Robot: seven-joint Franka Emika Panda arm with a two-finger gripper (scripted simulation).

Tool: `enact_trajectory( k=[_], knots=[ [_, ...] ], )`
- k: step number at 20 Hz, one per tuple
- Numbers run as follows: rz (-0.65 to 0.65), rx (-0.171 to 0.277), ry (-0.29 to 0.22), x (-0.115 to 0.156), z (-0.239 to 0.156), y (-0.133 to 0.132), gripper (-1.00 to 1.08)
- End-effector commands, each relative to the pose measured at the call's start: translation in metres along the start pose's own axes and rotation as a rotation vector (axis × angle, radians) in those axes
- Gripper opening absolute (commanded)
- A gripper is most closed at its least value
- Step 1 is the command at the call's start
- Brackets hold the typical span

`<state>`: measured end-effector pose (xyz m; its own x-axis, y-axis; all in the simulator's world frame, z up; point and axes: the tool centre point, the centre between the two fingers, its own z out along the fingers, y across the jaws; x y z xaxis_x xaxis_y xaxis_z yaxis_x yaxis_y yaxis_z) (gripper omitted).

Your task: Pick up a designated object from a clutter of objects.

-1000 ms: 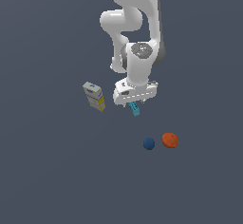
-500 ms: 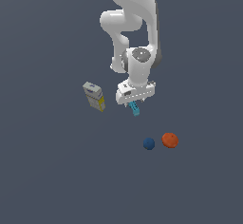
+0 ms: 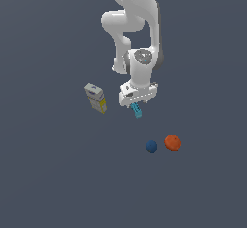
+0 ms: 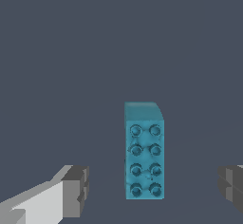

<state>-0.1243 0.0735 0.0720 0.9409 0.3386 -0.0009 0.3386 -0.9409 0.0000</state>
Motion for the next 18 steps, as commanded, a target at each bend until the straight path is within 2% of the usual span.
enact_trajectory(
  k=[1,18],
  knots=[
    [0.0,0.0,0.0,0.0,0.003,0.0,1.0],
    [-0.002,0.0,0.001,-0.001,0.051,0.0,1.0]
  ],
)
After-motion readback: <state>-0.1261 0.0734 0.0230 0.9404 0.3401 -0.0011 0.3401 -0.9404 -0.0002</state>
